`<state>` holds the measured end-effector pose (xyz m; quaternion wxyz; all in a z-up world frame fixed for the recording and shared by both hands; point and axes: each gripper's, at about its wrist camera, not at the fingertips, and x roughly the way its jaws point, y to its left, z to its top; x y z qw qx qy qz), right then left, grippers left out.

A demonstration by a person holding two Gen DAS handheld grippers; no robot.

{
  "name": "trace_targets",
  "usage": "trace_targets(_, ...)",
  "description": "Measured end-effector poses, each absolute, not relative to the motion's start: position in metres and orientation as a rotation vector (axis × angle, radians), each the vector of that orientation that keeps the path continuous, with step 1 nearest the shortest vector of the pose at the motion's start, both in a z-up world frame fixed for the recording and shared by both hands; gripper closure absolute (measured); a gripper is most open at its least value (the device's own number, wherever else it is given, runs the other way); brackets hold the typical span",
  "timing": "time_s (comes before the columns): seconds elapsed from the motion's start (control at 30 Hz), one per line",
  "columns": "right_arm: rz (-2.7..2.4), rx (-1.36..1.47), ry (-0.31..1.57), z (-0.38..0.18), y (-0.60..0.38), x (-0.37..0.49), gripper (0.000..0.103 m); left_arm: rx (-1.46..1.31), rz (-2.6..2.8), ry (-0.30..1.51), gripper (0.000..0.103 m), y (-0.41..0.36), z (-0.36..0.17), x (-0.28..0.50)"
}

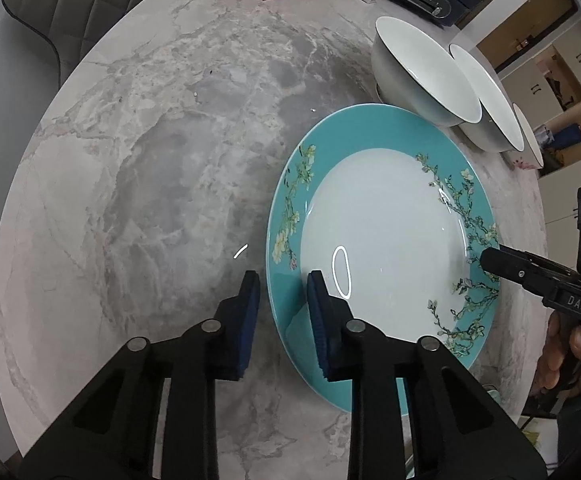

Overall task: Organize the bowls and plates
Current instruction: 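Close the left gripper on the smaller teal floral plate's rim, then lift the smaller teal plate with the left gripper onto the plate stack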

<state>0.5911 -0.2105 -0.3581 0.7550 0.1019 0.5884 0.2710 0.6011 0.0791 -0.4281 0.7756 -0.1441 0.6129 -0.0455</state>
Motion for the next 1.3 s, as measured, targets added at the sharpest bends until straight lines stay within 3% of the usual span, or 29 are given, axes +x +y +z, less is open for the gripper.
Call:
trace_targets(0.1, 0.580, 0.204, 1.297, -0.364, -0.208, 0.593, 0.084, -0.315, -0.109, 1.333, 0.088, 0.077, -0.429, 0.605)
trace_targets(0.2, 0.592, 0.201, 1.299, -0.365, -0.205, 0.592, 0.091, -0.341, -0.102, 1.342, 0.088, 0.079, -0.430, 0.607)
trace_targets(0.7, 0.626, 0.374, 1.340, -0.373, -0.235, 0.593, 0.095, -0.412, -0.151, 1.331, 0.093, 0.090, -0.428, 0.601)
trace_targets(1.3, 0.657, 0.377, 1.285, -0.352, -0.254, 0.579, 0.095, -0.453, -0.205, 1.273, 0.095, 0.093, -0.405, 0.581)
